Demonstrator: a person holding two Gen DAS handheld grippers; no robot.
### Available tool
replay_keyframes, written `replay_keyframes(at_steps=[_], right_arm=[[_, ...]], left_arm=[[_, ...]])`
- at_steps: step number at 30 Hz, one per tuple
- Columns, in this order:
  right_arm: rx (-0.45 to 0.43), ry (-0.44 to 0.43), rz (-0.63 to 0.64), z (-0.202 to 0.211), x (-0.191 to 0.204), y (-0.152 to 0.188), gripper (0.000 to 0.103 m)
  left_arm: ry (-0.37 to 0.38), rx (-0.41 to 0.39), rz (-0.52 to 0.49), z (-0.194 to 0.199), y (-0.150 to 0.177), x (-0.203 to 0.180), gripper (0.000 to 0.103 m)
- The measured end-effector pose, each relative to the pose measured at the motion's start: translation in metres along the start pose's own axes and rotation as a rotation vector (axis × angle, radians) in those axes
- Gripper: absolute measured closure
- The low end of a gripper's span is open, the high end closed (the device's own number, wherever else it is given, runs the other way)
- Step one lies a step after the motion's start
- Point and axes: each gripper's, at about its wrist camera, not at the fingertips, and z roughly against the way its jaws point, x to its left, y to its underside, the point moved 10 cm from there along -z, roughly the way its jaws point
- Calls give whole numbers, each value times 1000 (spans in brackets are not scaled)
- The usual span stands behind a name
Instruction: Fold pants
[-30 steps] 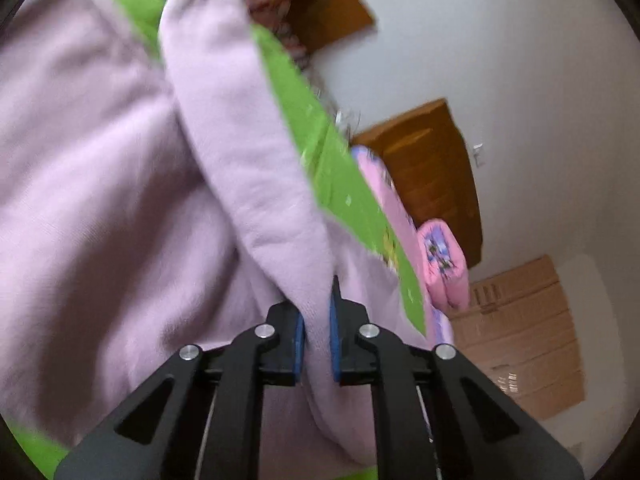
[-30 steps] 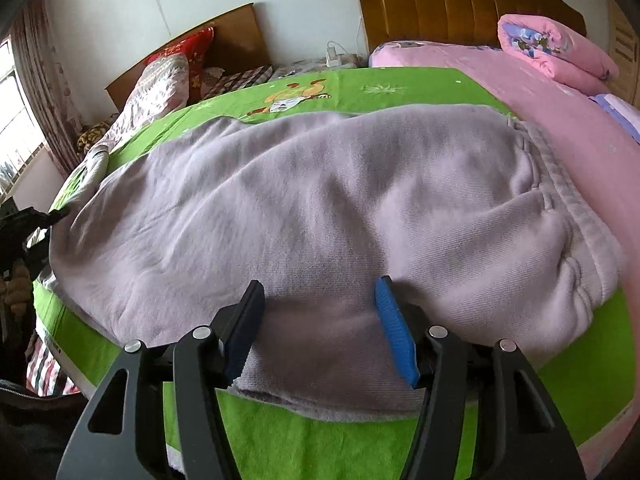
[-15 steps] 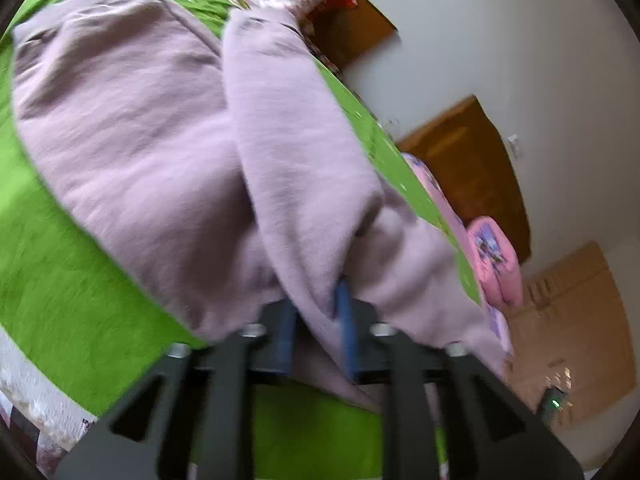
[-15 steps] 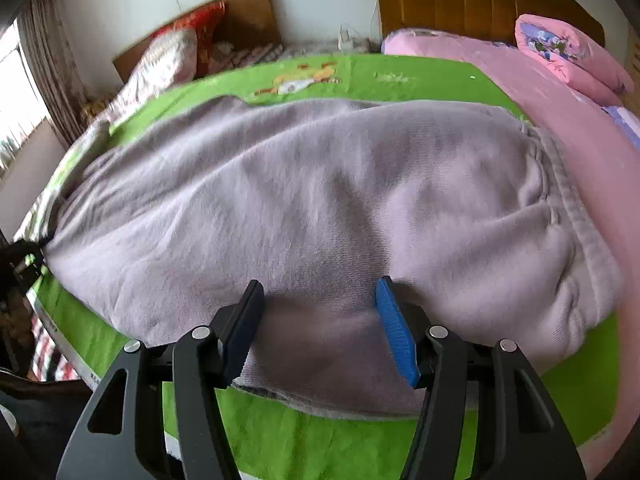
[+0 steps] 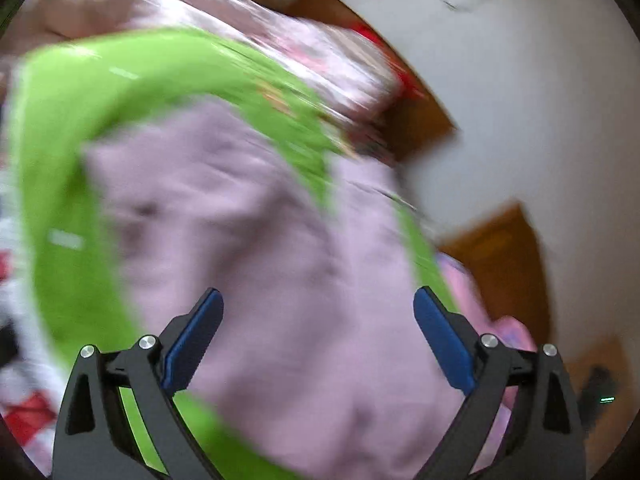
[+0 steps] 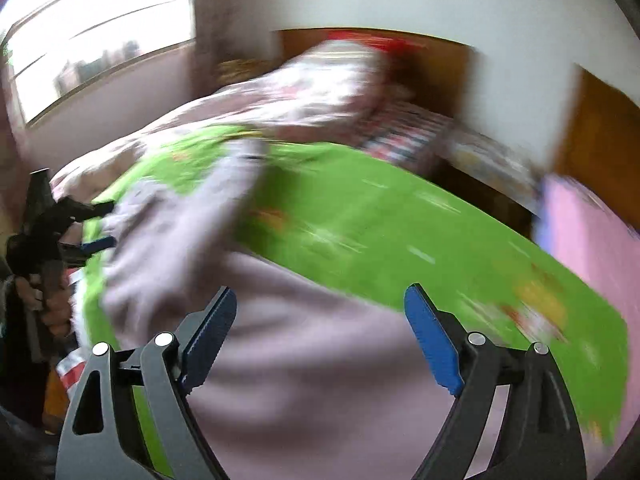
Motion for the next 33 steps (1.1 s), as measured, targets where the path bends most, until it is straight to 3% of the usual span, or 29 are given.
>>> replay_keyframes(at_steps=[2, 5, 7, 9, 12, 18, 20, 22, 23, 25, 26, 27, 29, 33], right_arm=[[-5, -145, 121, -28, 59, -27, 25], [14, -284, 271, -73, 124, -63, 29], [44, -329, 292, -107, 147, -86, 31], [84, -385, 301, -147, 168, -107, 33], [154, -391, 287, -196, 183, -123, 37], [348, -375, 367, -269, 209, -110, 36], [342, -384, 400, -272, 215, -109, 36], [340, -424, 407, -265, 220, -107, 53], [336, -454, 422, -258, 223, -105, 70], [319, -446, 476, -252, 225, -99, 77], [314, -441, 488, -251, 225, -97, 78], [301, -435, 482, -250, 224, -99, 84], [261, -421, 460, -247, 222, -106, 88], [147, -431, 441, -217, 226, -133, 90]], left_arm=[[-36, -52, 38, 18, -10, 28, 8], [-13, -58, 108, 30, -20, 56, 9], [29, -51, 116, 26, -27, 61, 9], [21, -50, 130, 19, -34, 70, 18], [26, -26, 169, 2, -46, 85, 29], [-7, -26, 159, -21, -62, 98, 29], [-11, -30, 166, -24, -64, 101, 29], [-31, -34, 157, -25, -62, 103, 34], [-70, -35, 130, -23, -59, 103, 47], [-109, -39, 91, -22, -56, 105, 54], [-106, -42, 99, -19, -54, 107, 64], [-113, -42, 111, -18, -54, 111, 86], [-64, -50, 144, -16, -56, 115, 97], [-114, -148, 24, 9, -73, 95, 98]])
